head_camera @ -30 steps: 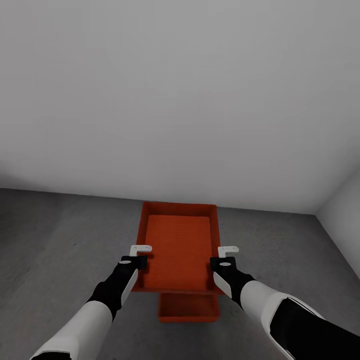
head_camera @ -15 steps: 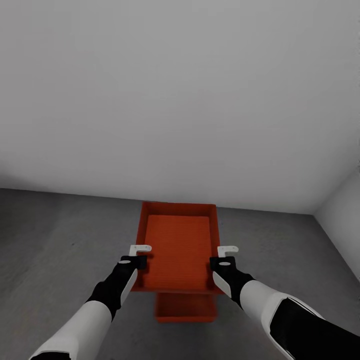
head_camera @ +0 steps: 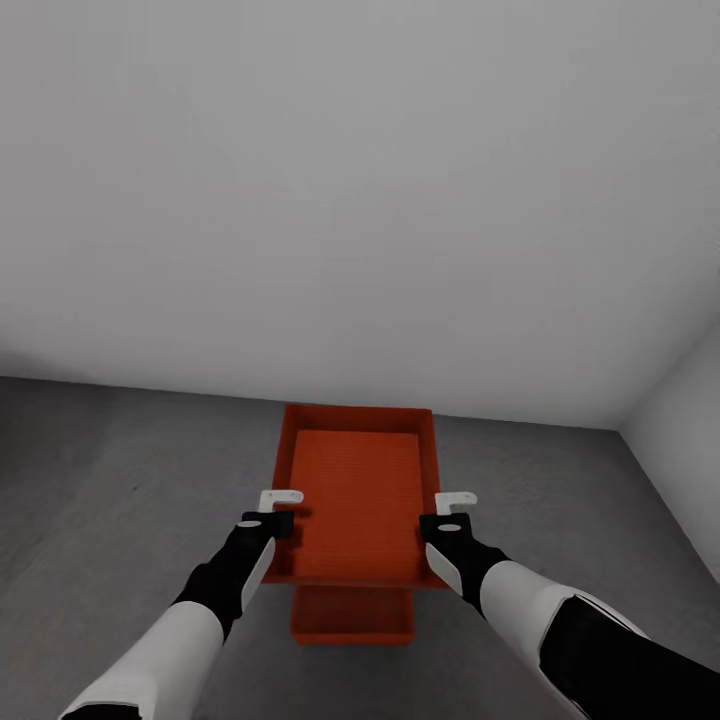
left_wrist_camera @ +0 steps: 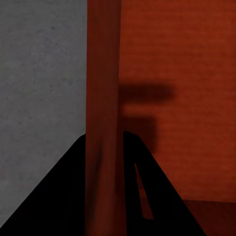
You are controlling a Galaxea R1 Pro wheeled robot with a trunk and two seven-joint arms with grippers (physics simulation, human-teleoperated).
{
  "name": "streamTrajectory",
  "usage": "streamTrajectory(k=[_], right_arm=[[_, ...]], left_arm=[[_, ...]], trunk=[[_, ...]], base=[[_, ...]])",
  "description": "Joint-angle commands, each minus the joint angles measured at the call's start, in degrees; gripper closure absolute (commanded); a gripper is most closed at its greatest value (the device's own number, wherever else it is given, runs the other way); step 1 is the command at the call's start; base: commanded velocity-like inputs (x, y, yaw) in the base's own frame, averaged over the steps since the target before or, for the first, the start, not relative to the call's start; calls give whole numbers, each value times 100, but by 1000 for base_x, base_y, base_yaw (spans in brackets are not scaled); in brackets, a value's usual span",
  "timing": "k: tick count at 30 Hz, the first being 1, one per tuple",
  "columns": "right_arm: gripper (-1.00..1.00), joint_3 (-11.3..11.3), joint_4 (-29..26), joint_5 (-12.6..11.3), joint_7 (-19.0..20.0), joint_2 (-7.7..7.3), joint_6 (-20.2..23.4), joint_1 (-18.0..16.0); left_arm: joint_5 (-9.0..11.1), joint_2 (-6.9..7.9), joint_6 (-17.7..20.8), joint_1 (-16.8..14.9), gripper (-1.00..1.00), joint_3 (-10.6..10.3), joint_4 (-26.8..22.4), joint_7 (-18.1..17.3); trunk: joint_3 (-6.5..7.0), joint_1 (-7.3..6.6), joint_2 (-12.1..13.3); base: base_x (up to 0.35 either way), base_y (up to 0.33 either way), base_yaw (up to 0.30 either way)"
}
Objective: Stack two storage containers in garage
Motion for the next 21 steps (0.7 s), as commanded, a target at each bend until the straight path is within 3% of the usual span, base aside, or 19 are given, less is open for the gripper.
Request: streamTrajectory(k=[1, 12, 21], right_arm=[[100, 45, -95, 124, -81, 3, -36, -8], [100, 44, -95, 127, -81, 4, -32, -8], [100, 44, -95, 125, -81, 1, -34, -8]], left_arm=[[-66, -108, 144, 1, 100, 23, 4, 13], [-66, -108, 144, 1, 100, 23, 5, 13], [-66, -108, 144, 1, 100, 23, 4, 13]], trunk=[[-10, 3, -11], [-10, 3, -11], [-27, 3, -11]], base=[[0, -12, 0], [0, -2, 113], [0, 0, 12]])
